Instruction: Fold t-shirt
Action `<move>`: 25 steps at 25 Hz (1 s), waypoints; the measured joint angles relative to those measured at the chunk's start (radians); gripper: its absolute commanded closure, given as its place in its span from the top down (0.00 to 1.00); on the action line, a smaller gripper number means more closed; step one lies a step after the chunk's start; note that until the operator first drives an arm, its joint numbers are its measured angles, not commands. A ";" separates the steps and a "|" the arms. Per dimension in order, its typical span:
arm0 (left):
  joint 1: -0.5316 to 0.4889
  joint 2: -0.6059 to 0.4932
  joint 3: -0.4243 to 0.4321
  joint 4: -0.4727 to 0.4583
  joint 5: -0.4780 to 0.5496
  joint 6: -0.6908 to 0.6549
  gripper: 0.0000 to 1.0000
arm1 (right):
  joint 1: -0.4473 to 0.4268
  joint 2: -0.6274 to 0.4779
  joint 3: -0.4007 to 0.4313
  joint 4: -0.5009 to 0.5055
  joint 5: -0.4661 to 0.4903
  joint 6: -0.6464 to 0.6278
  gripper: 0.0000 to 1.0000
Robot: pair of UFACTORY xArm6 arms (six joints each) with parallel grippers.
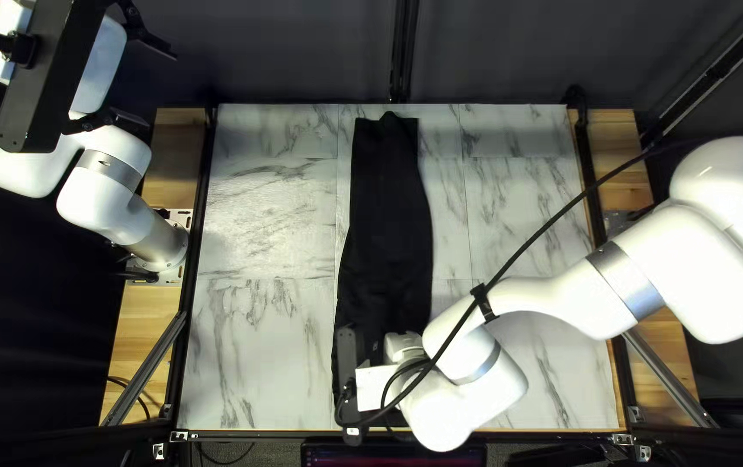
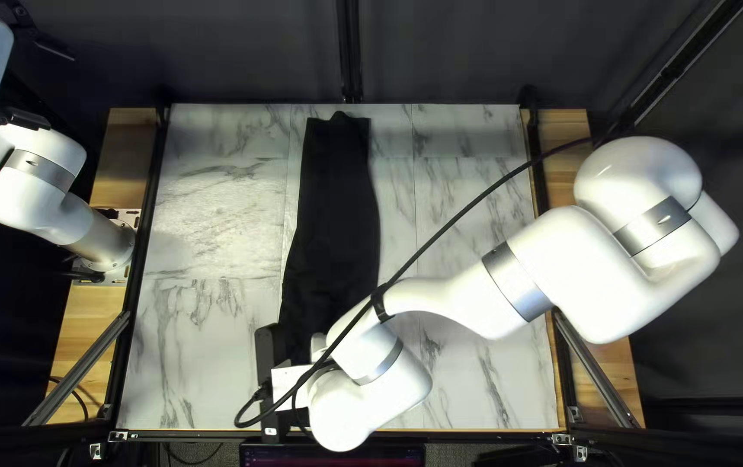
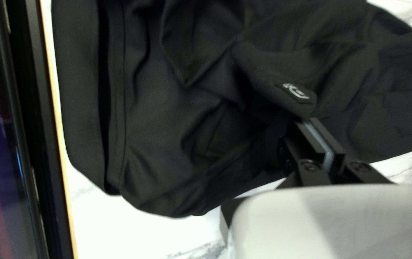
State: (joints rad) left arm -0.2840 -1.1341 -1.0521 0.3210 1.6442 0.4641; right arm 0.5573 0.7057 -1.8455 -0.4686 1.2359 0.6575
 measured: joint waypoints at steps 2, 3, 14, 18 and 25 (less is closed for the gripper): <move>0.000 0.000 0.000 0.000 0.000 0.000 1.00 | -0.005 0.031 -0.038 -0.003 0.010 0.002 0.00; 0.000 0.000 0.000 0.000 0.000 0.000 1.00 | -0.007 0.041 -0.050 -0.004 0.013 0.006 0.00; 0.000 0.000 0.000 0.000 0.000 0.000 1.00 | -0.021 0.134 -0.234 -0.024 0.104 0.006 0.00; 0.000 0.000 0.000 0.000 0.000 0.000 1.00 | -0.018 0.145 -0.231 -0.028 0.101 0.013 0.00; 0.000 0.000 0.000 0.000 0.000 0.000 1.00 | -0.013 0.188 -0.235 -0.009 0.066 0.032 1.00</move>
State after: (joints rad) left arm -0.2840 -1.1341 -1.0521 0.3210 1.6442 0.4641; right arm 0.5442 0.8936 -2.0803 -0.4773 1.3022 0.6897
